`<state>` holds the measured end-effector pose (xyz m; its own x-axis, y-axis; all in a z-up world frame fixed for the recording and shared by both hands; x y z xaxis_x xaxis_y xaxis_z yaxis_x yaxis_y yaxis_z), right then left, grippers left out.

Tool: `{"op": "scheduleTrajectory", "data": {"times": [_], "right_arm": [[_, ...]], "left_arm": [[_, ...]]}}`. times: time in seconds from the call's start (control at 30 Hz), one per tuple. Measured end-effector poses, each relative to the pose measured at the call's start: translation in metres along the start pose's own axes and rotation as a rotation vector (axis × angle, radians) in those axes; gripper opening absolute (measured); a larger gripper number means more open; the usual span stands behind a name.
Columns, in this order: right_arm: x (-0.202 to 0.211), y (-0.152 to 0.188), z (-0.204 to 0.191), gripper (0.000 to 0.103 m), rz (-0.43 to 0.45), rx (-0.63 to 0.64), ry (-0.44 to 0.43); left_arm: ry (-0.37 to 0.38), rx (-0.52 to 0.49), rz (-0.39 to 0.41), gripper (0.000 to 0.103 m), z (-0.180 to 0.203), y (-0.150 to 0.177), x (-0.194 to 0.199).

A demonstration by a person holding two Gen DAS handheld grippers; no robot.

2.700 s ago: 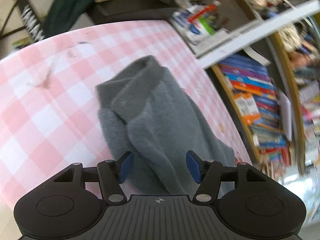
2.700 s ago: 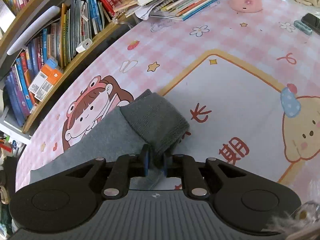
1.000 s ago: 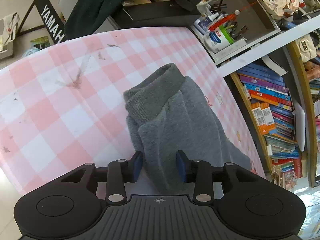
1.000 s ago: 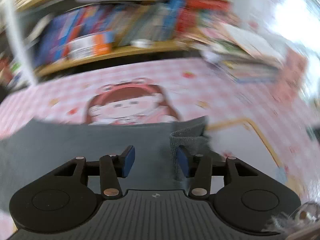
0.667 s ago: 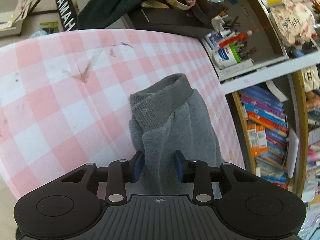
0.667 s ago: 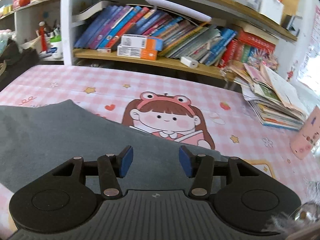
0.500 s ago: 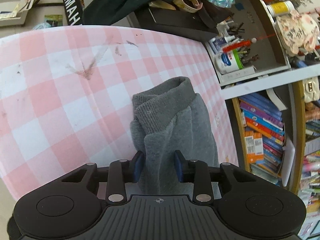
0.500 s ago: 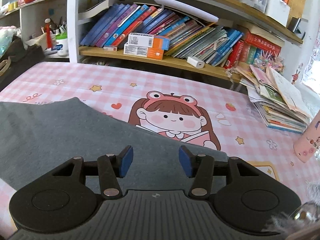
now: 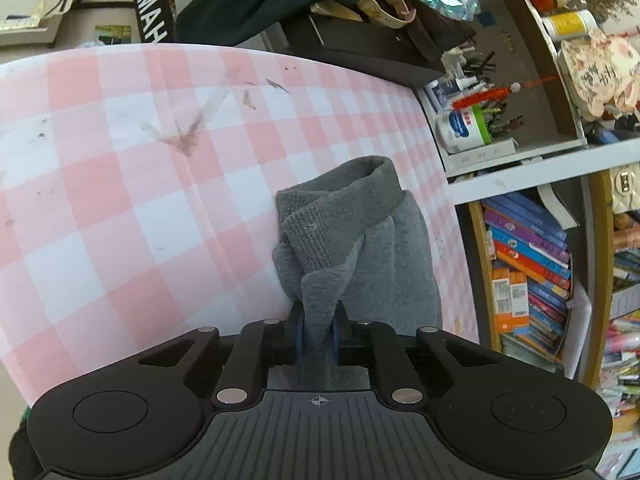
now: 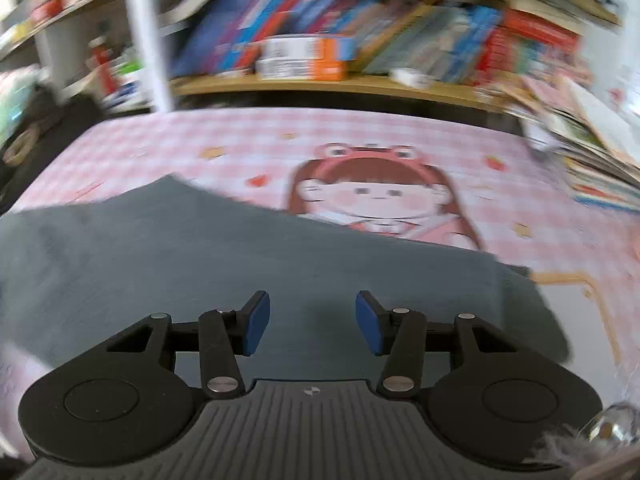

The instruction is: Fold clothes

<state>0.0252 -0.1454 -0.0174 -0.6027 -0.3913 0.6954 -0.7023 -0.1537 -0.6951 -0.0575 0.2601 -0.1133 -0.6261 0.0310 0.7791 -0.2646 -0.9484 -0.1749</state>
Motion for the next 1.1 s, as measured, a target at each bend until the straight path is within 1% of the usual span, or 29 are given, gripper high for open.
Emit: {"op": "scheduleTrajectory", "data": {"times": [0.07,0.1,0.13,0.2,0.23,0.27,0.3,0.33,0.37,0.43,0.47,0.5,0.53,0.57,0.6,0.63,0.67,0.73,0.8,0.9,1.0,1.1], "right_arm": [[-0.006,-0.001,-0.016,0.046,-0.023,0.056,-0.050],[-0.009,-0.001,-0.024,0.046,-0.034,0.085,-0.074],[-0.013,-0.002,-0.032,0.046,-0.045,0.116,-0.099],[-0.020,-0.006,-0.049,0.046,-0.065,0.176,-0.145],[-0.024,-0.009,-0.057,0.046,-0.070,0.205,-0.167],[-0.027,-0.012,-0.066,0.046,-0.073,0.231,-0.191],[-0.031,-0.016,-0.073,0.046,-0.076,0.249,-0.212],[-0.035,-0.020,-0.082,0.046,-0.078,0.263,-0.237],[-0.039,-0.024,-0.089,0.046,-0.081,0.276,-0.256],[-0.049,-0.029,-0.107,0.046,-0.093,0.312,-0.291],[-0.055,-0.031,-0.114,0.046,-0.102,0.324,-0.304],[-0.061,-0.032,-0.121,0.047,-0.112,0.330,-0.314],[-0.066,-0.033,-0.127,0.047,-0.122,0.333,-0.319],[-0.072,-0.033,-0.133,0.047,-0.133,0.334,-0.318],[-0.076,-0.032,-0.138,0.047,-0.140,0.334,-0.314],[-0.079,-0.030,-0.142,0.047,-0.145,0.332,-0.308],[-0.082,-0.028,-0.145,0.047,-0.151,0.331,-0.302],[-0.086,-0.021,-0.149,0.047,-0.165,0.338,-0.283],[-0.089,-0.014,-0.153,0.047,-0.180,0.363,-0.274],[-0.093,-0.001,-0.160,0.047,-0.218,0.412,-0.288],[-0.093,0.004,-0.163,0.048,-0.219,0.445,-0.284],[-0.095,0.003,-0.158,0.054,-0.224,0.422,-0.282]], "left_arm": [[-0.004,-0.047,0.021,0.007,0.006,0.000,0.004],[0.004,-0.112,0.055,0.007,0.016,0.001,0.010],[0.021,-0.197,0.099,0.007,0.030,0.004,0.019],[0.069,-0.426,0.216,0.007,0.066,0.014,0.043],[0.093,-0.512,0.260,0.007,0.080,0.020,0.054],[0.113,-0.565,0.289,0.007,0.089,0.025,0.061],[0.125,-0.563,0.294,0.008,0.092,0.026,0.064],[0.120,-0.528,0.280,0.008,0.088,0.023,0.062],[0.097,-0.472,0.250,0.008,0.078,0.018,0.053],[0.006,-0.310,0.161,0.008,0.045,0.006,0.030],[-0.026,-0.218,0.106,0.008,0.028,0.002,0.019],[-0.035,-0.132,0.053,0.010,0.013,0.001,0.010],[-0.034,-0.070,0.032,0.013,0.004,0.001,0.006],[-0.015,-0.031,0.026,0.015,-0.001,0.000,0.005],[-0.002,-0.022,0.024,0.022,-0.002,0.000,0.006],[-0.004,-0.035,0.028,0.025,0.000,0.000,0.006],[0.003,-0.053,0.034,0.031,0.001,0.000,0.006],[0.019,-0.067,0.046,0.036,0.004,-0.002,0.005],[0.034,-0.053,0.052,0.037,0.003,-0.002,0.005],[0.060,0.007,0.049,0.037,-0.001,-0.005,0.004],[0.075,0.048,0.048,0.037,0.001,-0.008,0.001],[0.074,0.055,0.048,0.037,0.004,-0.009,-0.002]]}}
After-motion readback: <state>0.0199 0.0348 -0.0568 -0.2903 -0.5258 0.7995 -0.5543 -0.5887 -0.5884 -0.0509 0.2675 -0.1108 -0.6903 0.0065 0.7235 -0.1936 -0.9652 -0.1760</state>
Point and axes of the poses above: each gripper's, at about its wrist camera, not at the fingertips, and x roughly against the way its jaws point, z to its right, y to its underside, the point moved 9 cm from there along -x, roughly the way its jaws point, and after that the axes turned 12 degrees about -y, right-handed, at the moved point
